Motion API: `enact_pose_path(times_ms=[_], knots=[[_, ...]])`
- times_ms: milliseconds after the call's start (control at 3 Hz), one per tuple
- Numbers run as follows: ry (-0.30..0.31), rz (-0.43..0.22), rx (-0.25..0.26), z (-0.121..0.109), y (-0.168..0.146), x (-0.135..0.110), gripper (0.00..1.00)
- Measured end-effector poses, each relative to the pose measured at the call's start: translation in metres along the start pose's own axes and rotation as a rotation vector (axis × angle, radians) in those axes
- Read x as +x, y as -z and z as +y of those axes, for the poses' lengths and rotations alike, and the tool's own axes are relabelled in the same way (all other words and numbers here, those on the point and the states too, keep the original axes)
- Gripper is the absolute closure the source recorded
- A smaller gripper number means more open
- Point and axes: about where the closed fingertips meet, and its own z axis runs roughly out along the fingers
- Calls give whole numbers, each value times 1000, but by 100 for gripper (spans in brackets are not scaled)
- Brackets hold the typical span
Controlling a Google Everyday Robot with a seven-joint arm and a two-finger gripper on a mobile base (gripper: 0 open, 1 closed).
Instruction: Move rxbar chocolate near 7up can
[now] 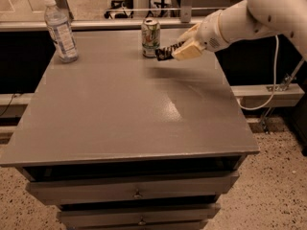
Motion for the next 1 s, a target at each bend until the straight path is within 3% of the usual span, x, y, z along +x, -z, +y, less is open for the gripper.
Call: enact_pose_path(times_ms=[333, 1000], knots=[[-27, -17, -9, -25, -27, 15, 97], [-52, -27, -50, -34, -53, 26, 51]])
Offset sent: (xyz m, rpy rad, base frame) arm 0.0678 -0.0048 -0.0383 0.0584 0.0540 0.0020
